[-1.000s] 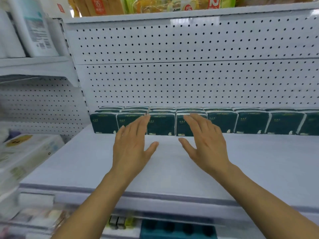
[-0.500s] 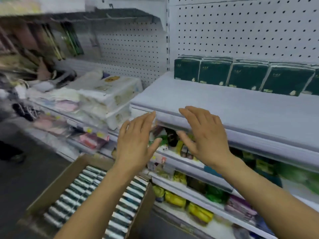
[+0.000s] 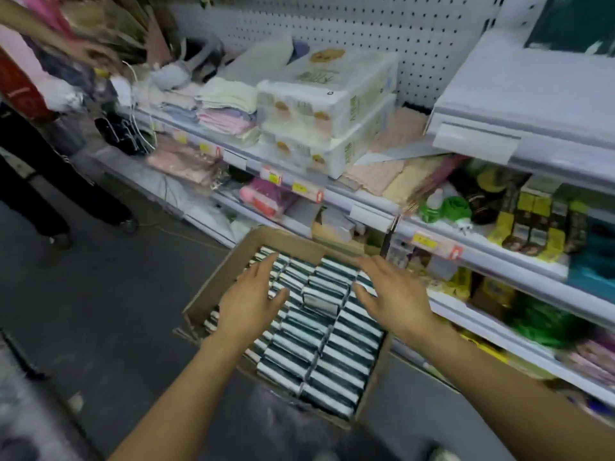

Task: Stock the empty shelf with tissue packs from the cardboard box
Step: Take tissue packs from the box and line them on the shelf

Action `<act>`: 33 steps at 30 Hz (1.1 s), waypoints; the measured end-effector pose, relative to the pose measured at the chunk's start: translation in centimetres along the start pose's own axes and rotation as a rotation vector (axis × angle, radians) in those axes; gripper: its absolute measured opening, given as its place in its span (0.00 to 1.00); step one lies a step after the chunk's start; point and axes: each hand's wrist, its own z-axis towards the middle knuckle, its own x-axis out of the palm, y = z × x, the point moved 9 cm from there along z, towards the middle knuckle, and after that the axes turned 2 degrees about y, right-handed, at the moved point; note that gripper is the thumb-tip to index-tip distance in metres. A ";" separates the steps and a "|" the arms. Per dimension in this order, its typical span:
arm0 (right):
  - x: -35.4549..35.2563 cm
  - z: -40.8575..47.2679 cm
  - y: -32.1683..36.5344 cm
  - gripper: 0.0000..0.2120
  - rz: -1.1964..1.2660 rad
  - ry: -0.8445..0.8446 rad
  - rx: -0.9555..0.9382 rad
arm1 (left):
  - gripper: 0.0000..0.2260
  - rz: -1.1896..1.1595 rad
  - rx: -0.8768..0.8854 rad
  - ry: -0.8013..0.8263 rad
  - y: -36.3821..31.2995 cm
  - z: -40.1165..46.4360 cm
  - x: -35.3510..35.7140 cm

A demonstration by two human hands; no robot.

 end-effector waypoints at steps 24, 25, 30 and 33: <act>27.9 4.3 -3.6 0.19 -0.290 0.591 0.028 | 0.24 -0.243 -0.083 0.560 8.3 5.3 24.8; 28.2 4.3 -3.6 0.19 -0.310 0.596 0.031 | 0.24 -0.192 -0.072 0.605 8.2 5.4 25.4; 28.5 4.9 -4.3 0.19 -0.276 0.625 0.102 | 0.19 0.119 0.083 0.572 6.9 5.9 25.8; 25.8 5.2 -4.8 0.20 -0.104 0.526 0.194 | 0.19 0.037 0.069 0.481 6.9 5.7 24.2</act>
